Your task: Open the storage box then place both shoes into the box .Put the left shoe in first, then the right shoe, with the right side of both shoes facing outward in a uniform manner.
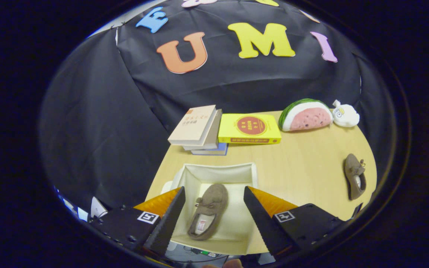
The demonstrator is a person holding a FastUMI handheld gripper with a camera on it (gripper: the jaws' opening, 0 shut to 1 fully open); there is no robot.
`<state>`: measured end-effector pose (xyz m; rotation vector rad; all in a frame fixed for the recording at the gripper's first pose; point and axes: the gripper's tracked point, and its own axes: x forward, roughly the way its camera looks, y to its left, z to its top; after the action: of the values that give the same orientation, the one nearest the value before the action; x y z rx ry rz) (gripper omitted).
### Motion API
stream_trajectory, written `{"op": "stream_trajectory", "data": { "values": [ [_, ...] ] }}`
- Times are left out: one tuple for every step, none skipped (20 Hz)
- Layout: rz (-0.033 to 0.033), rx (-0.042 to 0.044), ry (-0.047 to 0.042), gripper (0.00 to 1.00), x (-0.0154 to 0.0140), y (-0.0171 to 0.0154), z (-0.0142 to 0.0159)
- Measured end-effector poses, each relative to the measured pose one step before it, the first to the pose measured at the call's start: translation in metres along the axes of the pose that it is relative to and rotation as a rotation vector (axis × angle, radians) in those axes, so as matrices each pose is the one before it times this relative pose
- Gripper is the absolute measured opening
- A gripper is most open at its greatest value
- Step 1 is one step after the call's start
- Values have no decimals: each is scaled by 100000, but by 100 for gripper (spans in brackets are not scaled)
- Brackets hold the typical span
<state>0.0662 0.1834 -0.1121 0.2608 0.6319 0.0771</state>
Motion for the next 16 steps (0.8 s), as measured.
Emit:
{"op": "stream_trajectory", "data": {
  "values": [
    [-297,-230,-1789,96,-853,-1658,755],
    [-778,-289,-1773,96,-762,-1971,729],
    [-1018,-461,-1742,96,-764,-2095,676],
    [-1262,-594,-1950,96,-655,-2360,732],
    [-1477,-701,-1959,96,-649,-2507,631],
    [-1366,-671,-1897,96,-551,-2638,659],
    [-1473,-374,-1516,96,-525,-2586,462],
    [-999,-361,-1296,96,-387,-2671,374],
    [-1659,-801,-1171,96,-575,-2763,12],
    [-1777,-582,-717,96,-244,-2987,104],
    [-1634,-169,-248,96,-72,-2813,-107],
    [-974,-17,624,96,206,-2668,-356],
    [-803,-370,474,96,141,-2533,-438],
    [-1413,59,1189,96,415,-2474,-577],
    [-1285,875,1710,96,371,-2282,-781],
    [-1569,532,1476,96,532,-2112,-805]
  ]
}}
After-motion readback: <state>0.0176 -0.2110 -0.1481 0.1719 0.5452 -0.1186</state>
